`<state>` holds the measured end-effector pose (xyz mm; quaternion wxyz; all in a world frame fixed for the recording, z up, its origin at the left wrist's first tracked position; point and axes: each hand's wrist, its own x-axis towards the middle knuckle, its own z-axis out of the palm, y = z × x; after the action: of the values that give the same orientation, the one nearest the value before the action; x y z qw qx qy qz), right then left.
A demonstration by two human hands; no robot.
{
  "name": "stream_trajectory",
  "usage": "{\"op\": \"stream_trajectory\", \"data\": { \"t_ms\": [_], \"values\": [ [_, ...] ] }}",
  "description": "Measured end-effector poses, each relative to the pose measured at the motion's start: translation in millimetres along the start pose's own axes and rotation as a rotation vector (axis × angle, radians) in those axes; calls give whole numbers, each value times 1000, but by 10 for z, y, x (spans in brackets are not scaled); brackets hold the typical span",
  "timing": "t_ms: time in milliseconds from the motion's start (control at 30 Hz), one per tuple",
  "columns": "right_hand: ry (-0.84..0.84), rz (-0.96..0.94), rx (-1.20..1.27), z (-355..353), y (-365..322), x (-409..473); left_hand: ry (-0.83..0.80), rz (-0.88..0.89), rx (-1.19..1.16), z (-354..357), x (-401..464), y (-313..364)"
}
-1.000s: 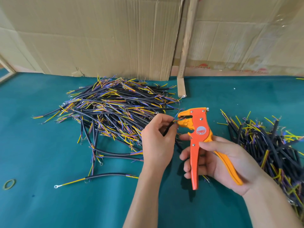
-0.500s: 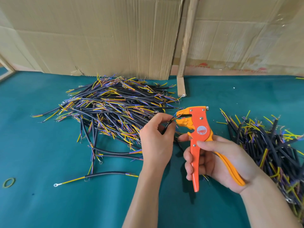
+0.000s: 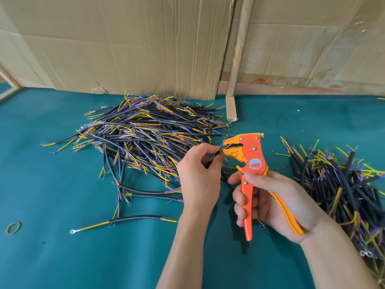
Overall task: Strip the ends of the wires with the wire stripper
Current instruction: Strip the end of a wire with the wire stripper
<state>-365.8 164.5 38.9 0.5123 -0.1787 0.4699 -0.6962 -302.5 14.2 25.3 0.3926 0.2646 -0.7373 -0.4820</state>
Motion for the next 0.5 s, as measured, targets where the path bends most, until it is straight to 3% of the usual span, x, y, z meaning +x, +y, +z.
{"op": "stream_trajectory", "data": {
  "t_ms": [500],
  "values": [
    [-40,25,22,-42,10,21,4,3,9,11,-1,-23]
  ]
}}
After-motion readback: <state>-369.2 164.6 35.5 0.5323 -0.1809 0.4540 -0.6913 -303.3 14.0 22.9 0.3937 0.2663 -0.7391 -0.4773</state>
